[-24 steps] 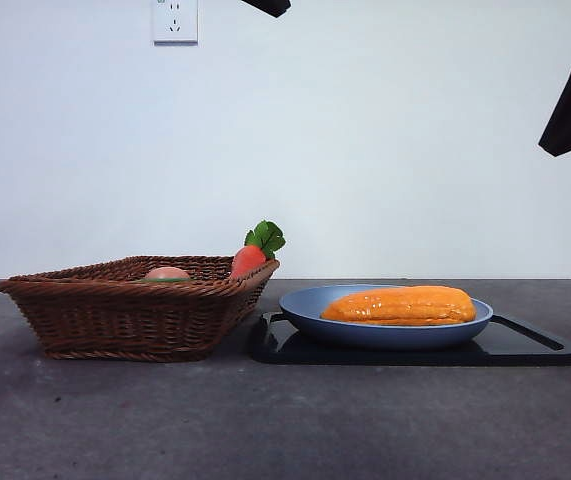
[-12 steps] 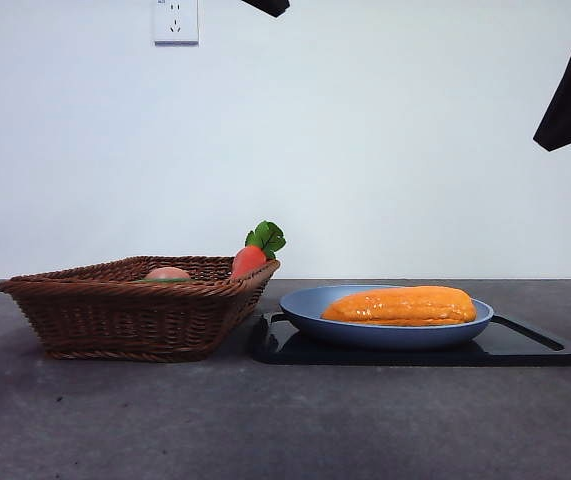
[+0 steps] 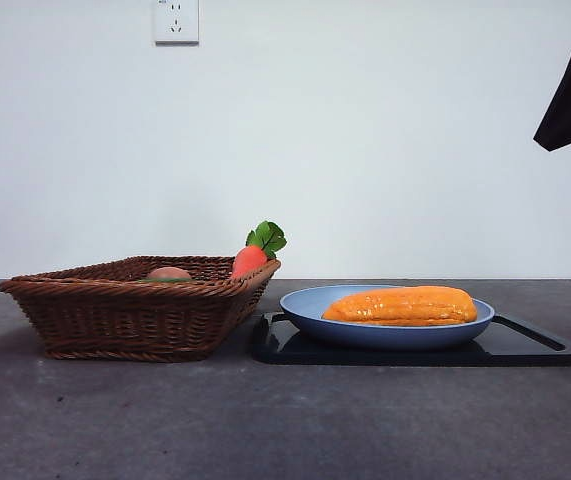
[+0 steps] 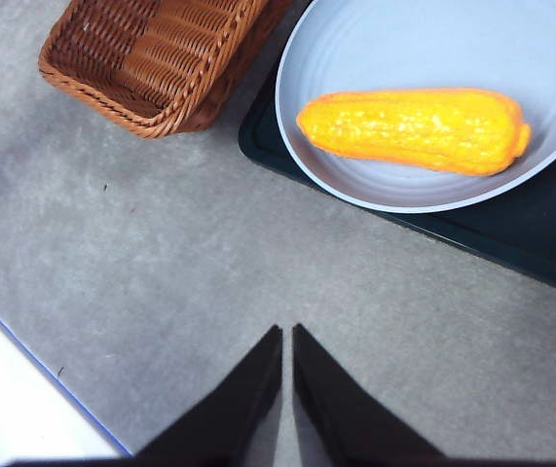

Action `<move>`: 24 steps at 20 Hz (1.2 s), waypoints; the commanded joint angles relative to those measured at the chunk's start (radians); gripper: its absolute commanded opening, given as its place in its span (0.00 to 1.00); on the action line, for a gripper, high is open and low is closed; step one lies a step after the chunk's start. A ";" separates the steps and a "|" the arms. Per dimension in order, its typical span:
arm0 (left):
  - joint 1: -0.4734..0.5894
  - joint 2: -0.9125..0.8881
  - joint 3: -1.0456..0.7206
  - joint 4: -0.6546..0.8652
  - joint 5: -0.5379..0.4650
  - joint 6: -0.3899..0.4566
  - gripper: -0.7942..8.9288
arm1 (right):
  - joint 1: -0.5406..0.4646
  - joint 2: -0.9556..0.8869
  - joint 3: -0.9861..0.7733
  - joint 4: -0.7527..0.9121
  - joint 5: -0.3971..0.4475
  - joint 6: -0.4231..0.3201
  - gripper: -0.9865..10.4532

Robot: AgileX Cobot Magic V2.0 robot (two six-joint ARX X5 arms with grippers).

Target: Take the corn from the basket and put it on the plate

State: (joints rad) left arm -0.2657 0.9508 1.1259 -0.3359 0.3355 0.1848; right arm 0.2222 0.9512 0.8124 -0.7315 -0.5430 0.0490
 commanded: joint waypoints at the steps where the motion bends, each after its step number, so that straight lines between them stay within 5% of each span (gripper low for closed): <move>1: 0.099 -0.137 -0.170 0.110 -0.003 -0.049 0.09 | 0.003 0.007 0.008 0.007 0.000 -0.005 0.09; 6: 0.238 -0.444 -0.532 0.255 -0.061 -0.049 0.09 | 0.003 0.007 0.008 0.006 0.000 -0.005 0.09; 13: 0.269 -0.750 -0.897 0.279 -0.188 -0.075 0.09 | 0.003 0.007 0.008 0.007 0.000 -0.005 0.09; 24: 0.270 -0.948 -1.123 0.178 -0.188 -0.108 0.09 | 0.003 0.007 0.008 0.007 0.000 -0.005 0.09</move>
State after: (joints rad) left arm 0.0021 0.0021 0.0311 -0.1539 0.1516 0.0864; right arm 0.2222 0.9512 0.8124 -0.7311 -0.5430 0.0486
